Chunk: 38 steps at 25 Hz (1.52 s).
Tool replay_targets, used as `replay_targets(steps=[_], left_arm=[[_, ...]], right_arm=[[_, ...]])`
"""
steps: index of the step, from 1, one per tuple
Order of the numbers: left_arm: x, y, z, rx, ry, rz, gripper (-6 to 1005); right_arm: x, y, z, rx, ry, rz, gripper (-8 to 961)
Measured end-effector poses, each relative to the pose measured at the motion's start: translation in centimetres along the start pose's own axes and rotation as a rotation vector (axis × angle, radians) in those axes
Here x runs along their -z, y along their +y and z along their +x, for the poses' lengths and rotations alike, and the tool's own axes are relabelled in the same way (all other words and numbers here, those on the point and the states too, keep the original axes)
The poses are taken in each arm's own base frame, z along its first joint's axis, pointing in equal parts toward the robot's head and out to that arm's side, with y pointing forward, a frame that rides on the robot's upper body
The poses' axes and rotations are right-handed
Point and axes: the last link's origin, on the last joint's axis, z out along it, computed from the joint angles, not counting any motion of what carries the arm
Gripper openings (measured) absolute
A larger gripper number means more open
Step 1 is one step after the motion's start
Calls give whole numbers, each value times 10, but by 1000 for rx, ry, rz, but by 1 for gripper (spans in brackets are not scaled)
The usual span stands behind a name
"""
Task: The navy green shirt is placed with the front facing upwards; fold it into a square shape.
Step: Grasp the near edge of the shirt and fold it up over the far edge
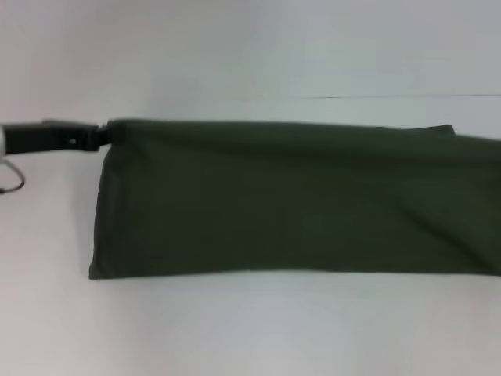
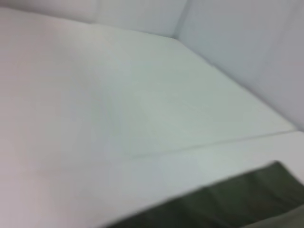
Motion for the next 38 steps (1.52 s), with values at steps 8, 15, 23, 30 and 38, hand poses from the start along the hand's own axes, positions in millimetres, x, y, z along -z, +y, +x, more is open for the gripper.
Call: replay_targets(steps=[8, 15, 23, 30, 38], left_arm=[[-35, -13, 11, -50, 27, 208, 28], [-52, -14, 12, -104, 25, 303, 32], [-55, -19, 16, -110, 41, 354, 37], [-54, -21, 20, -108, 55, 371, 41], [-55, -20, 22, -109, 59, 370, 46]], right_arm=[[-74, 11, -14, 47, 27, 109, 57], [-109, 23, -18, 107, 51, 170, 58], [-116, 25, -21, 119, 42, 195, 60], [-120, 26, -32, 131, 17, 199, 62], [-125, 30, -32, 146, 30, 194, 64]])
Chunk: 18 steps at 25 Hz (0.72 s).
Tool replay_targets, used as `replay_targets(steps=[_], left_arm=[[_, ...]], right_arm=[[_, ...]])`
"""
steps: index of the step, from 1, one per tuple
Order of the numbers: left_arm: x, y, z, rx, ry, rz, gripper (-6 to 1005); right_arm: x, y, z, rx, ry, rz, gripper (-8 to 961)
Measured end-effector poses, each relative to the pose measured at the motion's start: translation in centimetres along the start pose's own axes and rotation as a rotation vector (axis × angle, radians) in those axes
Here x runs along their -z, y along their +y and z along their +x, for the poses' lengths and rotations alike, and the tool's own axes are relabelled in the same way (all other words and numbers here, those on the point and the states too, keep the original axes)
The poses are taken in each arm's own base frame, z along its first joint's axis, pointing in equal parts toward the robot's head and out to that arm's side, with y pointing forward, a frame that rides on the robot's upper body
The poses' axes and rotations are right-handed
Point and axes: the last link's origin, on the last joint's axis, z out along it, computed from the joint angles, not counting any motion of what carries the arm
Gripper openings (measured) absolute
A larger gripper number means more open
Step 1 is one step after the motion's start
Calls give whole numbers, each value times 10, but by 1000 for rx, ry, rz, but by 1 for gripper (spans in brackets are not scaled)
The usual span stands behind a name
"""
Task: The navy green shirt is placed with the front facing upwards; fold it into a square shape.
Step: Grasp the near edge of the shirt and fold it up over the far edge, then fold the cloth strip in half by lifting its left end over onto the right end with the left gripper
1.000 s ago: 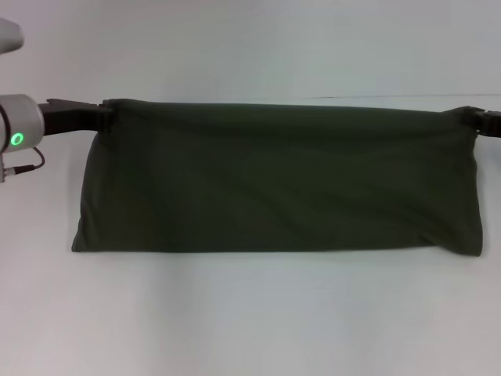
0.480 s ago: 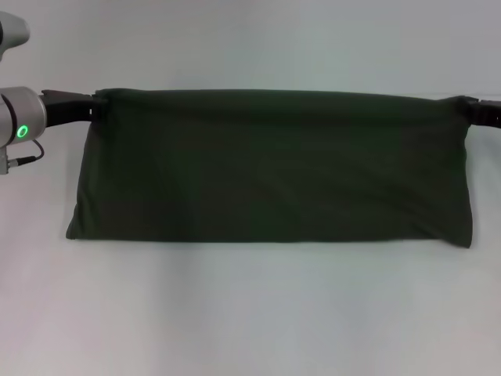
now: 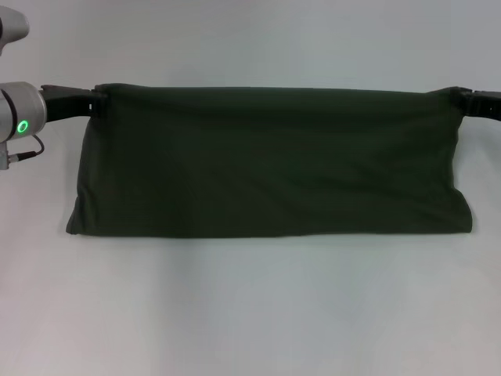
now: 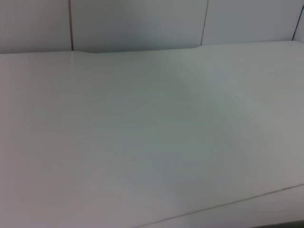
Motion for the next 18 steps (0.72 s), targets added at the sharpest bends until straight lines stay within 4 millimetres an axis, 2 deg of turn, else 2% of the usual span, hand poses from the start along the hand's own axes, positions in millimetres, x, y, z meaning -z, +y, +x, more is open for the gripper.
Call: replay_targets(steps=[10, 11, 18], left_arm=[[-3, 0, 0, 17, 22, 42, 52], [-3, -3, 0, 30, 31, 62, 82], [0, -15, 1, 86, 64, 144, 287]], right_arm=[[-7, 4, 0, 33, 12, 39, 66], [-8, 4, -2, 40, 12, 41, 66], [-12, 1, -15, 61, -11, 91, 364]])
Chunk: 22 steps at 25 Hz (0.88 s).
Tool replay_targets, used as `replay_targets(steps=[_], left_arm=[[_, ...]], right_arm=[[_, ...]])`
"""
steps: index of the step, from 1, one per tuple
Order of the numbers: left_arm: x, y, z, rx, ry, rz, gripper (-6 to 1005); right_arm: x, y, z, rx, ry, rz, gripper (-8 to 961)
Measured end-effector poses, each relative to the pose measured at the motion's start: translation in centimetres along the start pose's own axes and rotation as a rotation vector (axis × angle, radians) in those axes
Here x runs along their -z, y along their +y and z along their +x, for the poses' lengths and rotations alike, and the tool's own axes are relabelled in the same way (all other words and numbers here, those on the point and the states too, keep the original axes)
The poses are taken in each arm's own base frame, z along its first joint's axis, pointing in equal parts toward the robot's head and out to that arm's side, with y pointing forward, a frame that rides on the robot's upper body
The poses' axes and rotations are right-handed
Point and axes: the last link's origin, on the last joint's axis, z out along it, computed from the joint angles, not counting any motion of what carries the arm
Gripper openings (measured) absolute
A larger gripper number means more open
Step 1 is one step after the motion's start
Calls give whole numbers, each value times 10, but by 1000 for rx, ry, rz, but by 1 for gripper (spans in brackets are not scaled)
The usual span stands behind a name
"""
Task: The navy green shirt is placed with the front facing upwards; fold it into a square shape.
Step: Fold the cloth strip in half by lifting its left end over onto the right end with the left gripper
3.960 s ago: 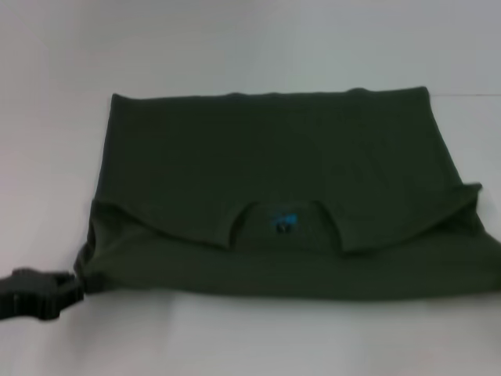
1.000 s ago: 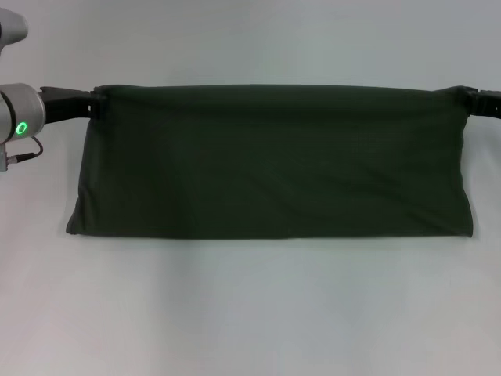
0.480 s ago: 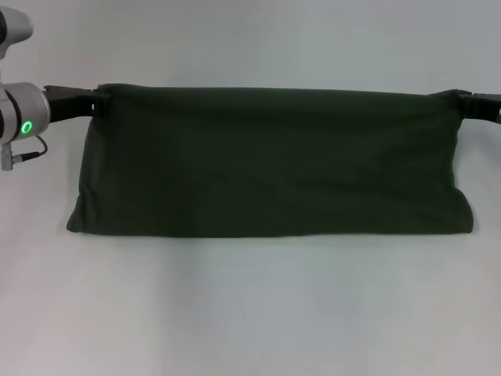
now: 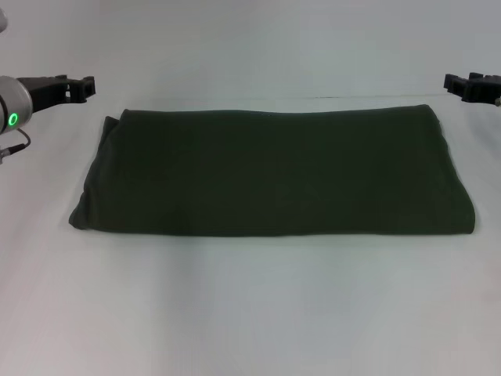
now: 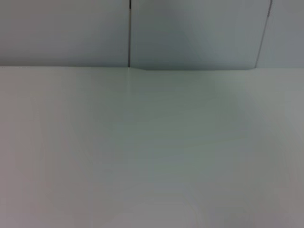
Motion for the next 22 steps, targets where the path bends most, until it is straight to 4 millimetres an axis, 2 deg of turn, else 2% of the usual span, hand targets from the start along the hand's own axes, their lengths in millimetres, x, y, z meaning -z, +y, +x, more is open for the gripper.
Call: replay_targets(steps=[4, 6, 11, 15, 17, 22], left_arm=[[3, -3, 0, 11, 5, 0, 392], [7, -3, -1, 24, -4, -28, 445], [24, 4, -16, 39, -57, -148, 681], [43, 13, -29, 27, -85, -236, 734], [49, 13, -36, 33, -99, -252, 761], [61, 7, -57, 71, -148, -273, 755]], right_arm=[[3, -1, -5, -25, -8, -25, 520], [8, -1, -2, -58, -3, -61, 554], [31, -4, 12, -134, 23, -177, 638], [54, -6, 27, -186, 73, -268, 706], [63, -9, 35, -206, 113, -287, 705], [77, -20, 49, -248, 219, -286, 702]])
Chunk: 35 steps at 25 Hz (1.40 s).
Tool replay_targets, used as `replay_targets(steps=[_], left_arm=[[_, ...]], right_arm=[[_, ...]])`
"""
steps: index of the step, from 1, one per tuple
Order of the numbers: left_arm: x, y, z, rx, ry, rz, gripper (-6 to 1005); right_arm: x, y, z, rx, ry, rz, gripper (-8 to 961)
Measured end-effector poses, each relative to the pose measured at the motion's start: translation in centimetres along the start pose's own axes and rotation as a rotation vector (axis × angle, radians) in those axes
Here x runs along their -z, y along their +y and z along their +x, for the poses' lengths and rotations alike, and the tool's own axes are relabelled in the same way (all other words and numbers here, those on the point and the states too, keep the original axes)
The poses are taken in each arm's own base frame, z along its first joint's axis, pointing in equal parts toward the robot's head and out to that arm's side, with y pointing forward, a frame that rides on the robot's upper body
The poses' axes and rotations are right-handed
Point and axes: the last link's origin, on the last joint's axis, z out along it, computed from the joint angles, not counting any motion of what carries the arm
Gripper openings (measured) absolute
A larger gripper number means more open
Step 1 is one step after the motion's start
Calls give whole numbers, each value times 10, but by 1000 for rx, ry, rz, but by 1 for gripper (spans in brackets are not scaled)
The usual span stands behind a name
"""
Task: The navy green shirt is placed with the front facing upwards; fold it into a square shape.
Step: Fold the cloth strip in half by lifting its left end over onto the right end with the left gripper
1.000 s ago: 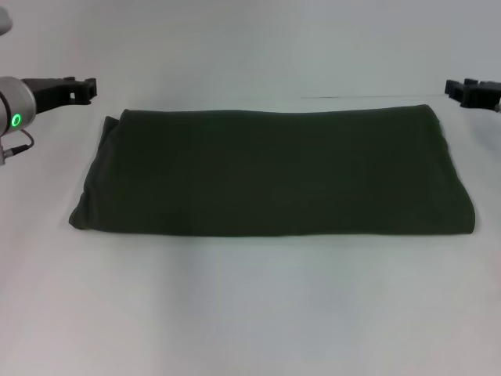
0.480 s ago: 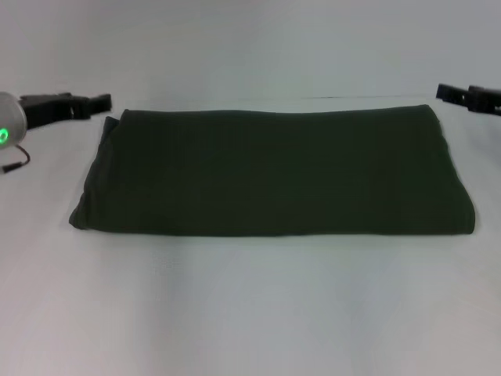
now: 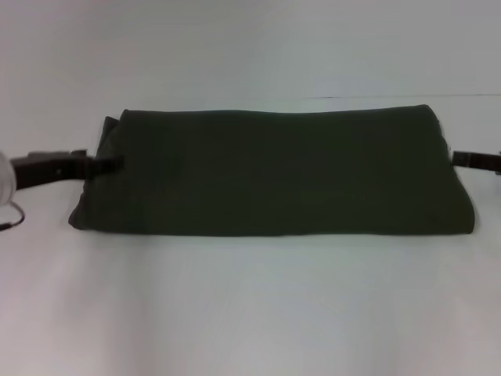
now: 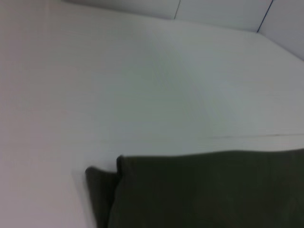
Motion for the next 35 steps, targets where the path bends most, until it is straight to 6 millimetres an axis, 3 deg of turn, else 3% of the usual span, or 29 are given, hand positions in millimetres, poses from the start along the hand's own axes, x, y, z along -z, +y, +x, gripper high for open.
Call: replay_targets(steps=[8, 28, 31, 35], left_arm=[[12, -9, -25, 31, -39, 8, 754], [13, -11, -39, 27, -74, 7, 751], [13, -11, -39, 27, -74, 7, 751], [13, -11, -39, 27, -74, 6, 751]], right_arm=[[13, -14, 10, -51, 93, 53, 697], [-9, -8, 34, -78, 152, 63, 689], [-9, -8, 34, -81, 150, 61, 664], [-9, -8, 34, -85, 147, 60, 497]])
